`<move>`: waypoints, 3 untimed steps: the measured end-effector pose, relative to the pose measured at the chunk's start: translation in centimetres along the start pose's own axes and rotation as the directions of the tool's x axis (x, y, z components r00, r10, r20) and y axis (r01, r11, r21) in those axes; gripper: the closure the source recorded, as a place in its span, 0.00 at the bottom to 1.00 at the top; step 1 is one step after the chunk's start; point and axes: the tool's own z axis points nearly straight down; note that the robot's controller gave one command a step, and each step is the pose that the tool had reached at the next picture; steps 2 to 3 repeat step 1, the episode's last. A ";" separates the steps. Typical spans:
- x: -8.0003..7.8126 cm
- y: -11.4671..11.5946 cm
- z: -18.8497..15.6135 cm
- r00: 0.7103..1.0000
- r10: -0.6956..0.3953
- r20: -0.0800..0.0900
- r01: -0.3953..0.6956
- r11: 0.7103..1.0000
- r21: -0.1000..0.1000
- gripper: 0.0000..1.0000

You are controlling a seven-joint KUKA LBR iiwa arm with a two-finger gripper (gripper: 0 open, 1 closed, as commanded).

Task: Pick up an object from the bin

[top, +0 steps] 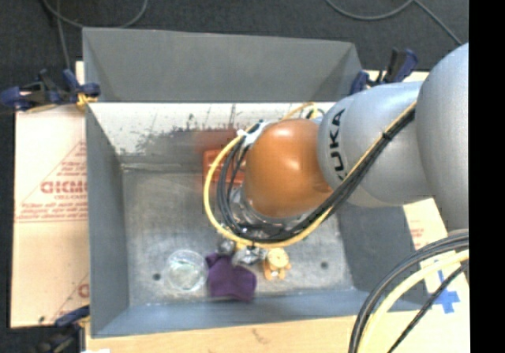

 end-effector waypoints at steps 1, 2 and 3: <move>-0.5 3.4 -13.5 0.982 -0.187 0.010 0.187 0.982 -0.003 1.00; -0.5 3.4 -13.5 0.982 -0.187 0.010 0.187 0.982 -0.003 1.00; -0.5 3.4 -13.5 0.982 -0.187 0.010 0.187 0.982 -0.003 1.00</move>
Offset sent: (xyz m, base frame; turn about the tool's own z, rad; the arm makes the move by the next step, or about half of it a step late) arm 0.0000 0.0000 0.0000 0.0000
